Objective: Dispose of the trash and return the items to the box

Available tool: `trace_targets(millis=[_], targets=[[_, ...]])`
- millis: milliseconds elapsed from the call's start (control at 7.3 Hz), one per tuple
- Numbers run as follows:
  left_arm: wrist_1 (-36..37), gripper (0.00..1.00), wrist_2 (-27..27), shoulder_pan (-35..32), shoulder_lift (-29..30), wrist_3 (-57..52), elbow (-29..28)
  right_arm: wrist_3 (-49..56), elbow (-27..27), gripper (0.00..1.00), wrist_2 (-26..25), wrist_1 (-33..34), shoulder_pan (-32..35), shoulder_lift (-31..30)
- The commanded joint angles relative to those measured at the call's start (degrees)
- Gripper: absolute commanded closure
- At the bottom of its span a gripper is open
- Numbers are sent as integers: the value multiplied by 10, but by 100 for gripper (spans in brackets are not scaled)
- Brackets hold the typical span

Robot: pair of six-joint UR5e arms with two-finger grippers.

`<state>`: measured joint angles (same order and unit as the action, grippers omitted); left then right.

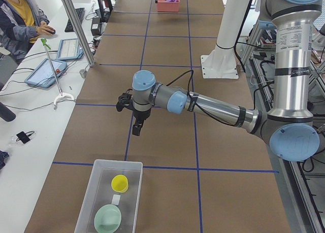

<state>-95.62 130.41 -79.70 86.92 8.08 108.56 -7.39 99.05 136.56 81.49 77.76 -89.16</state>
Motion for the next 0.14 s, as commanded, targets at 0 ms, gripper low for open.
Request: trace_targets(millis=[0], targets=[[0, 1, 1, 0, 2, 1, 1, 0, 3, 0, 5, 0, 6, -4]])
